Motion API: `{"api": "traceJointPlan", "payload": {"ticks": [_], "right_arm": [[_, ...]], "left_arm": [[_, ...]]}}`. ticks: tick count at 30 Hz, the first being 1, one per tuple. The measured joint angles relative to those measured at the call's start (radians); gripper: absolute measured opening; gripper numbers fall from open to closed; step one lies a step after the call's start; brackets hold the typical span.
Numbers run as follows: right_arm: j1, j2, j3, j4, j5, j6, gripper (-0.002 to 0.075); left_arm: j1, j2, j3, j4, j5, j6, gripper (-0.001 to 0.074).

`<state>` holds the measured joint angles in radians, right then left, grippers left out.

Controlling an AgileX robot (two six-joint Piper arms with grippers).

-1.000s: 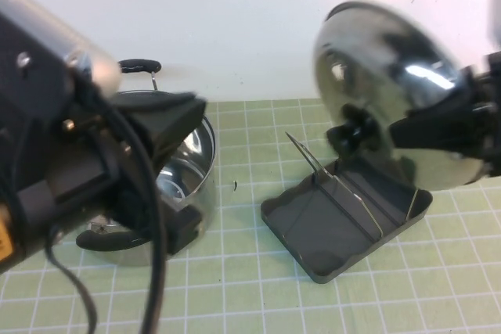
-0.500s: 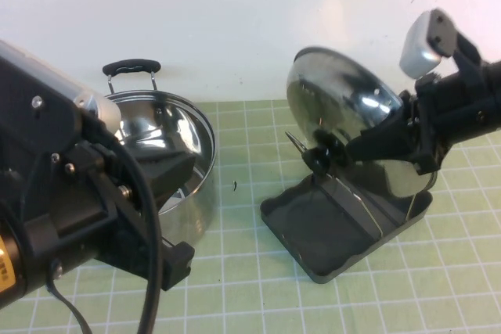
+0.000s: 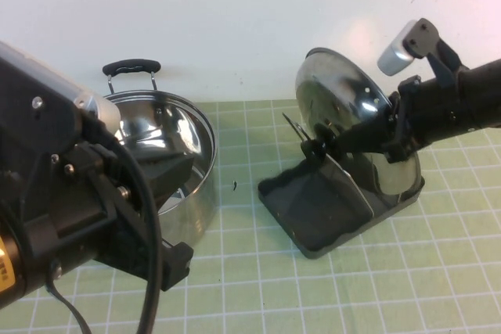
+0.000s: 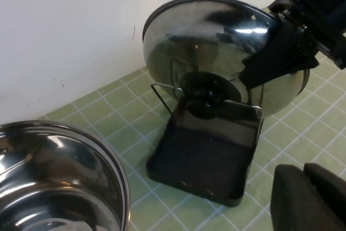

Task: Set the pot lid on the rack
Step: Place the pot lid on the pot rack

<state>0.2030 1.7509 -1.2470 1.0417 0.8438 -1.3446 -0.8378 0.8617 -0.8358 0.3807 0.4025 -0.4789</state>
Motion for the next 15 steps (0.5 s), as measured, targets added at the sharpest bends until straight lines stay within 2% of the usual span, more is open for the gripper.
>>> {"api": "traceJointPlan", "payload": {"ticks": [4, 12, 14, 15], "right_arm": [[0.024, 0.004, 0.0, 0.005, -0.063, 0.011, 0.0132], [0.031, 0.006, 0.0, -0.002, -0.067, 0.015, 0.0138], [0.03, 0.006, -0.001, -0.022, -0.072, 0.017, 0.0183], [0.03, 0.009, -0.001, -0.032, -0.078, 0.017, 0.0233]], "left_arm": [[0.0, 0.0, 0.0, 0.004, 0.002, 0.002, -0.0001], [0.0, 0.0, 0.0, 0.004, 0.019, 0.002, -0.0001], [0.0, 0.0, 0.0, 0.004, 0.033, 0.002, -0.0001], [0.0, 0.0, 0.0, 0.004, 0.039, 0.002, -0.0001]]}}
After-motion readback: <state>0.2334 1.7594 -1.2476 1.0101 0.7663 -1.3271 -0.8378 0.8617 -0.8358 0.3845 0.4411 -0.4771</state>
